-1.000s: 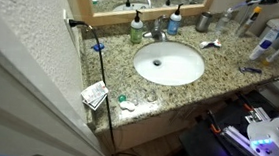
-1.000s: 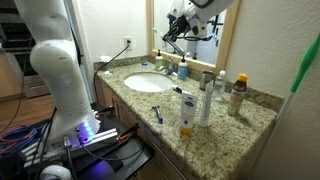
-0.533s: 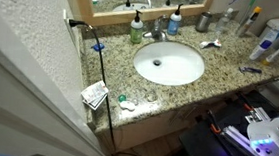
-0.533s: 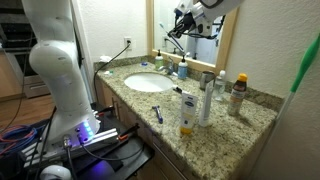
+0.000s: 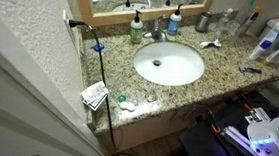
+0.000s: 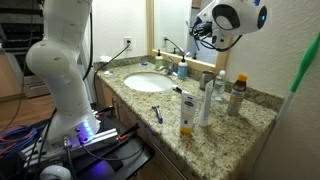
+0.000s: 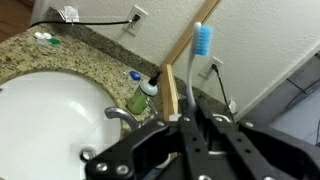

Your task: Place the blue and white pump bottle on the right side of the faucet, place the green and white pump bottle on the left side of the faucet, put the toothbrush in the silver cup, place the toothpaste next to the silver cup

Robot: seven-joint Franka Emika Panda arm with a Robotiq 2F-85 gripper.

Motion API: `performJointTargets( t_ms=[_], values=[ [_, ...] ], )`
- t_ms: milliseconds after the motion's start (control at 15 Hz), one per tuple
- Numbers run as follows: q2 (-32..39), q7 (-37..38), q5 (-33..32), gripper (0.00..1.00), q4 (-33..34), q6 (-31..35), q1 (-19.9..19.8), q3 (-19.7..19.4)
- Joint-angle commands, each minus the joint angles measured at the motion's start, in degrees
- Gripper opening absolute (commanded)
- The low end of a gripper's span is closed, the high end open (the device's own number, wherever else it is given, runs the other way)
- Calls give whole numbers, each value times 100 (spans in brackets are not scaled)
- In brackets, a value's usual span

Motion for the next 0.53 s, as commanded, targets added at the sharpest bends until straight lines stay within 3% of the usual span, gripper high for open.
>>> performJointTargets(
  t_ms=[0, 467],
  values=[
    [79, 154, -131, 3, 53, 168, -49, 117],
    [1012, 1261, 1099, 3, 430, 1774, -209, 382]
  ],
)
